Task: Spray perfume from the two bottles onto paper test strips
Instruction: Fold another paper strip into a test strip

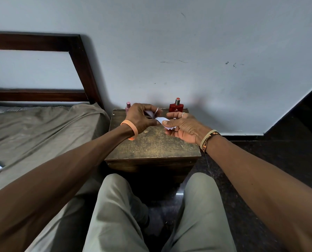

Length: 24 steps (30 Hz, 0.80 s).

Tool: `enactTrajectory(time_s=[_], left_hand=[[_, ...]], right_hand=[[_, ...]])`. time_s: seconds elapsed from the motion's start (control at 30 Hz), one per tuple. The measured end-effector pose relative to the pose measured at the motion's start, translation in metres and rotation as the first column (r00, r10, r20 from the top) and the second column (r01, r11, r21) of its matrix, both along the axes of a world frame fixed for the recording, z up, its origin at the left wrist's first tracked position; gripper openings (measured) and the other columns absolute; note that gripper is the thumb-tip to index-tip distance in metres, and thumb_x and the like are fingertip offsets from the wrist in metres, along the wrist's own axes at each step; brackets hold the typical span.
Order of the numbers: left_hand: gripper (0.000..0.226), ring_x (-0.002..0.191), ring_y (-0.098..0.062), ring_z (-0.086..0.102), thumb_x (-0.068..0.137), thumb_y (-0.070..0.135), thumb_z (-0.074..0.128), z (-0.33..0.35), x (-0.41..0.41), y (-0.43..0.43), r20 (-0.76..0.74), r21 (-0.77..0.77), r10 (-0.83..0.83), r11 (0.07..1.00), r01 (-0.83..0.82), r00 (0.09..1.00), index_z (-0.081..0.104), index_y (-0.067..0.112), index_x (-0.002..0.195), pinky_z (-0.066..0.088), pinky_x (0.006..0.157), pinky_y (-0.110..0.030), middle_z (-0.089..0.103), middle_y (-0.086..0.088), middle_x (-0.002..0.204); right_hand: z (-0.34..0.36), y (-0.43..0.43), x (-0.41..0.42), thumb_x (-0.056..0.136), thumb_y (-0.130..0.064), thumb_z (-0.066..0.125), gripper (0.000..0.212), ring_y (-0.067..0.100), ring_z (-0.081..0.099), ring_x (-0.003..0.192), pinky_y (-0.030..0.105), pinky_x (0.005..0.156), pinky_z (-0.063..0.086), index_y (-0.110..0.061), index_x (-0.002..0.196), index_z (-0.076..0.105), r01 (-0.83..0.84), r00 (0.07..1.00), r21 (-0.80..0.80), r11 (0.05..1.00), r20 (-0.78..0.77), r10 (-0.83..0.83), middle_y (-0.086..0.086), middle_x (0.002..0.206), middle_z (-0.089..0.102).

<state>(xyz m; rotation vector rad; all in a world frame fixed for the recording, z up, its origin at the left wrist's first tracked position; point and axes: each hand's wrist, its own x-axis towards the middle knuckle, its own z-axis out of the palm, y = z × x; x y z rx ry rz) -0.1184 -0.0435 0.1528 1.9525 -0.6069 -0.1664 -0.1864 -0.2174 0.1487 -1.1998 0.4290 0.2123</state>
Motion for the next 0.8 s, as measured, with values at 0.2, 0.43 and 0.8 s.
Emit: enactTrajectory(time_s=[0.2,0.43,0.8], left_hand=[[0.033,0.086,-0.016,0.071,0.063,0.006,0.086,-0.0017,0.0017,0.0018,0.003,0.106,-0.078,0.991,0.078,0.997,0.076,0.018,0.092,0.058,0.082,-0.034,0.075,0.0,0.091],[0.022,0.079,-0.011,0.07,0.07,0.005,0.081,-0.0009,-0.0005,0.0029,-0.016,0.082,-0.103,0.991,0.104,0.995,0.076,0.016,0.089,0.058,0.076,-0.026,0.075,-0.002,0.088],[0.024,0.072,-0.002,0.067,0.07,0.002,0.081,-0.0059,0.0026,0.004,-0.13,-0.134,-0.025,0.991,0.007,0.991,0.073,0.006,0.092,0.054,0.072,-0.017,0.072,0.0,0.086]], right_hand=[[0.0003,-0.0019,-0.0015,0.071,0.011,0.077,0.046,0.028,0.069,0.084,0.033,0.063,0.059,-0.009,0.108,0.058,0.026,1.0,-0.001,1.0,-0.015,-0.026,0.023,0.112,0.068],[-0.001,-0.0039,-0.0027,0.071,0.009,0.078,0.045,0.028,0.071,0.081,0.033,0.062,0.059,-0.009,0.108,0.058,0.042,0.999,0.007,0.999,-0.012,-0.041,0.025,0.113,0.068],[0.0018,-0.0044,-0.005,0.063,-0.004,0.079,0.044,0.02,0.068,0.085,0.03,0.069,0.057,-0.006,0.105,0.066,0.031,0.999,0.074,0.997,0.02,-0.033,0.012,0.098,0.072]])
